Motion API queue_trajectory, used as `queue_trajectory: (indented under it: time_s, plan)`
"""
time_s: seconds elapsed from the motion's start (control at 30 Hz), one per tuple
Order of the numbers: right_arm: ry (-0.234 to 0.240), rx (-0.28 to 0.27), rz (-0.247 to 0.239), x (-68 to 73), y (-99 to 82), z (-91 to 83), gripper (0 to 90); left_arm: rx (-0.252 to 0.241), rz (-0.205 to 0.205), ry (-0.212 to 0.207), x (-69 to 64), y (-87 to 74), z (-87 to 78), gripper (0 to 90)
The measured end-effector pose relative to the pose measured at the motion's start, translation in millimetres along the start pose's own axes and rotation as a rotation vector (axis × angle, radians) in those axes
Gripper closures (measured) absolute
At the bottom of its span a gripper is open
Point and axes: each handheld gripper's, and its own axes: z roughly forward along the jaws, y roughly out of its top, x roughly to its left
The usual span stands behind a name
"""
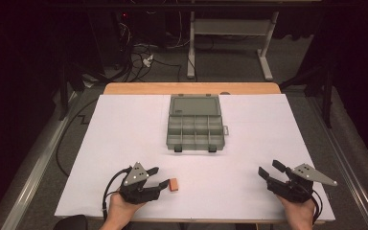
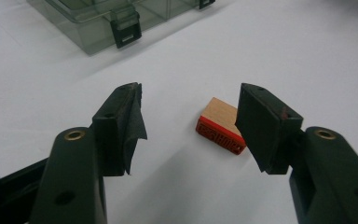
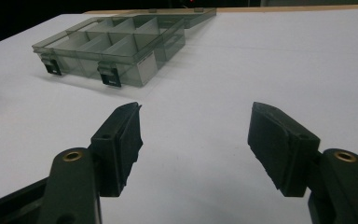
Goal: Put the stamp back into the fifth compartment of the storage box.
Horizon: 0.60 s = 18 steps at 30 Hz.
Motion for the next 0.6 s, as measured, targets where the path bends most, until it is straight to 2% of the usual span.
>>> queue_trajectory:
  time_s: [0.37, 0.6]
  plan:
    - [-0.001, 0.0, -0.005, 0.1, 0.0, -0.1, 35.6, 0.053, 0.009, -0.033, -10.5, 0.5, 12.8, 39.7]
    - [0.0, 0.0, -0.003, -0.1, -0.1, -0.1, 35.6, 0.072, 0.016, -0.037, -14.5, 0.5, 19.0, 39.8]
